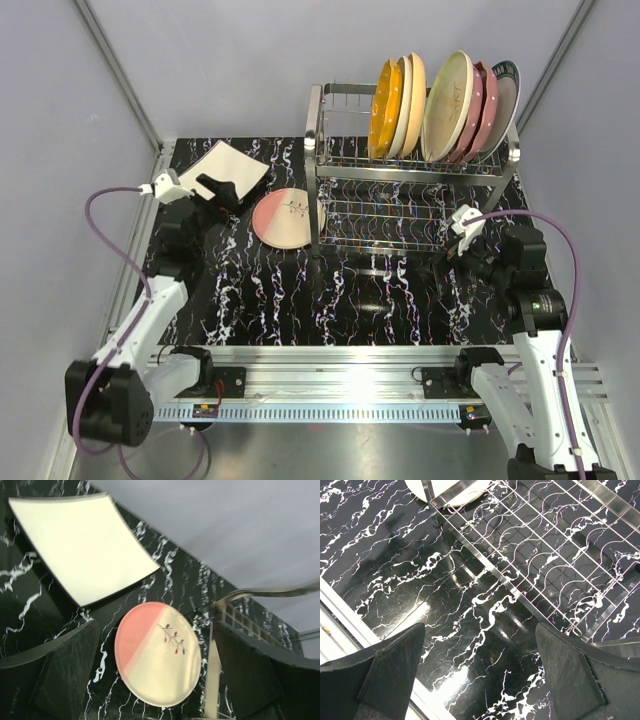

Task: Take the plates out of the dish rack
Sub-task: Place the plate on the table, then grab a plate with the left arm

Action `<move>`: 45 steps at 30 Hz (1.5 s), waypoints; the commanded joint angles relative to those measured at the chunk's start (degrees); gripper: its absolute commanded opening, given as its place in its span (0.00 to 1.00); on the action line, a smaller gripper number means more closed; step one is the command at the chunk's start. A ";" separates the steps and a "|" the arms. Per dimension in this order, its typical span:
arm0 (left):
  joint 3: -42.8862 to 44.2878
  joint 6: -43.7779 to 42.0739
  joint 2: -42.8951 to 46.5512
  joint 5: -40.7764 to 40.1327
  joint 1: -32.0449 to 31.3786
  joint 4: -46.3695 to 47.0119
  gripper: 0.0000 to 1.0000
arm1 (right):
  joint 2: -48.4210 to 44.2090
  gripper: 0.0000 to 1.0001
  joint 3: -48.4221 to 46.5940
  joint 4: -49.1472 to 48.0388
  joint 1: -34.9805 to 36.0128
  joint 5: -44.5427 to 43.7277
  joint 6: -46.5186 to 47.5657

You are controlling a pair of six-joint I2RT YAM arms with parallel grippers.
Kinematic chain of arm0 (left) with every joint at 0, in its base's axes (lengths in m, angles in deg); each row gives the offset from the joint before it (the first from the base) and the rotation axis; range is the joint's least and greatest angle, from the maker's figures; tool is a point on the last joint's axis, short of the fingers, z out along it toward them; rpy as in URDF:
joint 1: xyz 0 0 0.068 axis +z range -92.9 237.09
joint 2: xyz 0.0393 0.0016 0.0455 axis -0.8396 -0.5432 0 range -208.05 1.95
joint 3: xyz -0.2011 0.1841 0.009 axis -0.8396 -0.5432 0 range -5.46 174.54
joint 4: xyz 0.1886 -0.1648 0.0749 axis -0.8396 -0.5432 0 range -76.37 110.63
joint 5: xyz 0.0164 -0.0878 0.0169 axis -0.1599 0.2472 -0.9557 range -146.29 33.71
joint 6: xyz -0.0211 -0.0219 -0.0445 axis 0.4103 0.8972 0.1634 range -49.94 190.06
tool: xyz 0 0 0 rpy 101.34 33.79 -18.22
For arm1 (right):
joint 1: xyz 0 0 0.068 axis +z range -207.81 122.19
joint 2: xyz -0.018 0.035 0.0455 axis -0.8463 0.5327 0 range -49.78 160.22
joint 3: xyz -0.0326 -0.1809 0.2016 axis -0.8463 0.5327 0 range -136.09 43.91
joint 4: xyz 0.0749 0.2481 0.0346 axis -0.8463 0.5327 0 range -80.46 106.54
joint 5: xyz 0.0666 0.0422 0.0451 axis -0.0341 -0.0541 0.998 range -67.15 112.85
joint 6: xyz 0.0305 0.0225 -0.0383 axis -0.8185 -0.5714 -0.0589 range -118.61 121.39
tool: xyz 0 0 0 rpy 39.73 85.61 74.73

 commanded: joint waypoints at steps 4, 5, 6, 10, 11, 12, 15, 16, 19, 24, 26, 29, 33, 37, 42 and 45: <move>3.53 -7.75 12.84 9.50 -0.98 -8.20 0.99 | 1.90 1.00 -0.14 -1.00 -0.51 1.76 0.63; 4.40 -8.55 13.89 11.18 -0.98 -10.13 0.99 | 2.77 1.00 -0.32 -1.00 -0.51 1.76 0.45; 6.68 -10.21 14.77 13.20 -1.15 -10.84 0.99 | 3.13 1.00 -1.01 -0.91 -0.51 1.41 0.19; 13.28 -13.64 17.68 24.70 -2.64 -13.40 0.99 | 4.54 1.00 -3.21 0.05 -0.51 0.18 -0.08; 14.42 -14.00 17.77 26.39 -3.17 -13.05 0.99 | 4.72 1.00 -3.57 0.40 -0.51 -0.17 0.18; 15.56 -14.44 17.68 27.53 -4.65 -12.61 0.99 | 4.72 1.00 -4.01 1.02 -0.51 -0.44 0.36; 21.18 -16.54 15.06 32.19 -9.22 -11.29 0.99 | 3.93 1.00 -2.61 0.76 -0.51 0.26 0.54; 24.25 -17.42 13.66 32.64 -10.81 -11.29 0.99 | 3.40 1.00 -1.91 0.50 -0.51 0.44 0.36; 32.76 -21.81 6.20 31.77 -19.14 -11.55 0.97 | 2.70 1.00 0.12 -0.12 -0.59 0.18 0.62; 46.58 -22.53 -5.41 33.07 -25.32 -13.84 0.91 | 2.17 1.00 0.82 -0.47 -1.12 1.14 0.71; 52.62 -21.74 -11.11 33.70 -26.98 -14.45 0.88 | 1.99 1.00 1.00 -0.56 -1.38 1.15 0.71; 58.53 -20.08 -16.93 34.57 -28.39 -16.03 0.86 | 1.38 1.00 1.17 -0.47 -1.47 1.49 0.80; 68.72 -17.52 -25.98 36.77 -28.66 -17.35 0.77 | 0.41 1.00 1.26 -0.47 -1.56 1.50 0.80; 74.80 -16.99 -33.62 36.07 -28.93 -19.90 0.69 | -0.55 1.00 1.26 -0.38 -1.65 1.58 0.89; 78.76 -17.17 -37.42 36.07 -29.10 -20.52 0.65 | -0.82 1.00 1.35 -0.29 -1.74 1.50 0.89; 79.65 -17.61 -38.91 36.33 -29.37 -21.04 0.62 | -0.91 1.00 1.35 -0.29 -1.74 1.50 0.89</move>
